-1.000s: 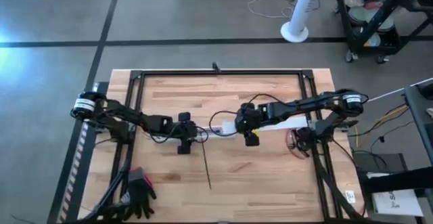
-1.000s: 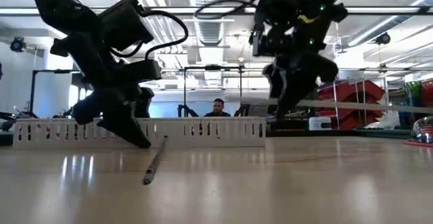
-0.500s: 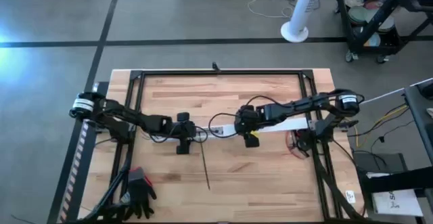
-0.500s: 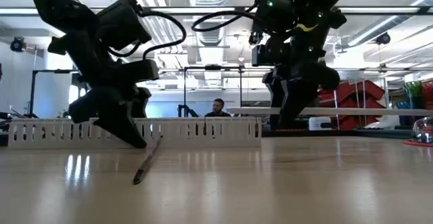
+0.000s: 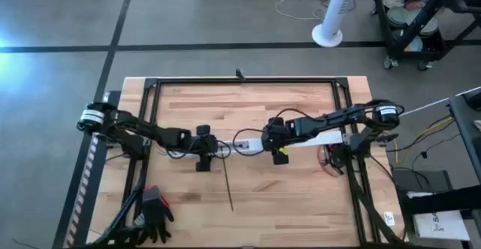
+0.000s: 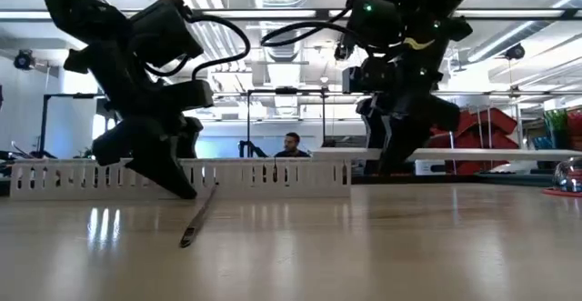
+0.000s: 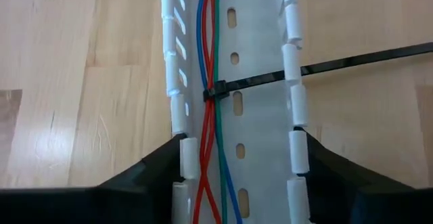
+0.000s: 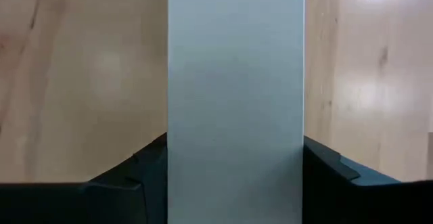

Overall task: Ziptie cables
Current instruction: Close the white cable duct

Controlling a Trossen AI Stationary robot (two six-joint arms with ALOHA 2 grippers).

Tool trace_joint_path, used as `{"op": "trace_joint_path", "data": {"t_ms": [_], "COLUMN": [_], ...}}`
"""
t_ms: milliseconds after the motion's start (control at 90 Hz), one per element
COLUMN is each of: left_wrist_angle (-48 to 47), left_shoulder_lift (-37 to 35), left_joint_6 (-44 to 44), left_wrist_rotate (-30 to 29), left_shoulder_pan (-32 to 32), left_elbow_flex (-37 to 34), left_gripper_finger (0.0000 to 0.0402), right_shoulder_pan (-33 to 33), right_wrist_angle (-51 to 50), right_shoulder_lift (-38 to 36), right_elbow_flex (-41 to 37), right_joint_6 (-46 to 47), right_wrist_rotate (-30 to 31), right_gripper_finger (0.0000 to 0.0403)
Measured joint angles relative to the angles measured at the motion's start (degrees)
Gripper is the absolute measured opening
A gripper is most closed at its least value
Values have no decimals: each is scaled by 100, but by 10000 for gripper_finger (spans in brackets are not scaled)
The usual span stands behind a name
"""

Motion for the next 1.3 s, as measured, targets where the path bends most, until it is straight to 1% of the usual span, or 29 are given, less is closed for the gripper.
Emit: {"op": "trace_joint_path", "data": {"t_ms": [133,344,567,667,789,944,1178,1300], "left_wrist_angle": [-2,62,95,101,111,152,172,181], "left_shoulder_lift": [0,0,0,0,0,0,0,0], "left_joint_6": [40,201,162,155,96,66,6,-54], "left_wrist_rotate": [0,-22,-22,-22,-18,-17,-15,-15], "left_shoulder_pan": [-11,-35,-38,-39,-39,-39,-39,-39], "left_elbow_flex": [0,-9,-11,-11,-9,-9,-7,-7], "left_gripper_finger": [218,209,218,217,213,220,212,214], "right_shoulder_pan": [-4,-32,-37,-59,-61,-59,-78,-64], "right_wrist_angle": [5,-11,-100,-103,-98,-97,-69,88], "right_shoulder_lift": [0,0,0,0,0,4,4,59], "right_elbow_flex": [-37,-28,-2,-2,-2,75,119,120], "right_joint_6": [7,0,-65,-55,-83,-112,-99,-92], "right_wrist_rotate": [30,7,-5,-132,-138,-222,-219,-225], "right_gripper_finger": [212,212,212,212,212,212,212,212]}}
